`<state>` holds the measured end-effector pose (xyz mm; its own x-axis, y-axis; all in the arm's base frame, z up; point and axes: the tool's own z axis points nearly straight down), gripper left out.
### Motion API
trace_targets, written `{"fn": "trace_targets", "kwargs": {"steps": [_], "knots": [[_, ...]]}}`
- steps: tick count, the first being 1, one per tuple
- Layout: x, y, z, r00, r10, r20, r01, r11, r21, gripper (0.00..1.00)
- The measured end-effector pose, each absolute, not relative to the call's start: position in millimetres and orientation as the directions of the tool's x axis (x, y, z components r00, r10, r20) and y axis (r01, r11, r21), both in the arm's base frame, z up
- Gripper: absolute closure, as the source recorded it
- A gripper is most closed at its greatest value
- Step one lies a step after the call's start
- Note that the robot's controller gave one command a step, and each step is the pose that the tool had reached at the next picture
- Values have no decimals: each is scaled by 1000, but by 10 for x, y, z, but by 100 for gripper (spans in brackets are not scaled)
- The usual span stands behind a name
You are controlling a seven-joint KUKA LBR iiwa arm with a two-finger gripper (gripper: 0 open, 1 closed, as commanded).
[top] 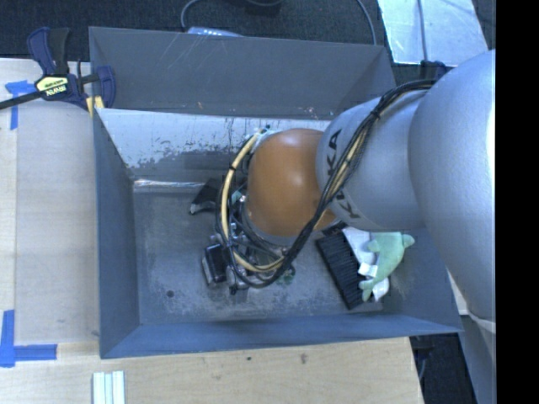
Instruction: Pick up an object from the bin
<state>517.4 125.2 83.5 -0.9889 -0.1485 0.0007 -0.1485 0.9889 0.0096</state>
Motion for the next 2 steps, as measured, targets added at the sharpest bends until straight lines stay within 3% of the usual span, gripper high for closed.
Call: {"fn": "trace_targets", "kwargs": {"steps": [2], "knots": [[5174,1252,834,-989,-148,1,-148,989,10,100]]}}
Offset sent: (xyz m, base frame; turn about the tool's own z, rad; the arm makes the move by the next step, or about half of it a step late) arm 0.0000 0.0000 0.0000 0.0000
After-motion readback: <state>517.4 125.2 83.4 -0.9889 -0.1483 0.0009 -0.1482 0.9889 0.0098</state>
